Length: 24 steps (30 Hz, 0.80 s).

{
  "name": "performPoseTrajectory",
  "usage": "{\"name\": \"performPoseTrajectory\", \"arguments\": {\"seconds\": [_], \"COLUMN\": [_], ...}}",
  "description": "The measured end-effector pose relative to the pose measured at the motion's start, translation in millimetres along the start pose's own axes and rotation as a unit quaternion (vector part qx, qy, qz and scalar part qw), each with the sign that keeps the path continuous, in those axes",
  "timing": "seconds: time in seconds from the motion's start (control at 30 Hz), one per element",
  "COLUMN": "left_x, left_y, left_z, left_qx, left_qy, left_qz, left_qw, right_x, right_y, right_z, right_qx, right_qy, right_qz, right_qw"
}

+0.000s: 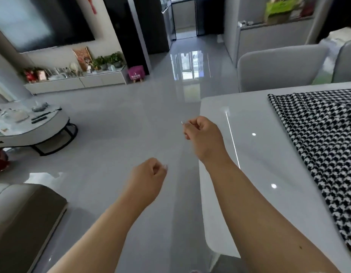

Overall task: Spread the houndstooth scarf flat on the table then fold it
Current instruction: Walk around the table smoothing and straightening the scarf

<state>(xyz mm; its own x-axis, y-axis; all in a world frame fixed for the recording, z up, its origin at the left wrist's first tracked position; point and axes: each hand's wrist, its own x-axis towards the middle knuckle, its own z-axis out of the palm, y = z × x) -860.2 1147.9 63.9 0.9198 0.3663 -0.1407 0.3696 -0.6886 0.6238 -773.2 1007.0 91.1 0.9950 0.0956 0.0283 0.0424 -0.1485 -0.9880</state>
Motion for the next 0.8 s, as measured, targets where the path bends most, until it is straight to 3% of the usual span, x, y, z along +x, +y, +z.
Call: {"name": "performPoseTrajectory", "arguments": {"seconds": [0.47,0.8], "left_x": [235,427], "left_y": [32,30], "left_z": [-6,-62], "left_qx": [0.015,0.03], "left_qy": [-0.133,-0.191], "left_qz": [0.123,0.227], "left_qw": [0.983,0.955], "right_x": [171,291], "right_y": [6,-13], "right_z": [22,105], "right_qx": [-0.033,-0.04], "right_qy": [0.186,0.279], "right_qz": [0.058,0.077], "right_qw": [0.98,0.956]}}
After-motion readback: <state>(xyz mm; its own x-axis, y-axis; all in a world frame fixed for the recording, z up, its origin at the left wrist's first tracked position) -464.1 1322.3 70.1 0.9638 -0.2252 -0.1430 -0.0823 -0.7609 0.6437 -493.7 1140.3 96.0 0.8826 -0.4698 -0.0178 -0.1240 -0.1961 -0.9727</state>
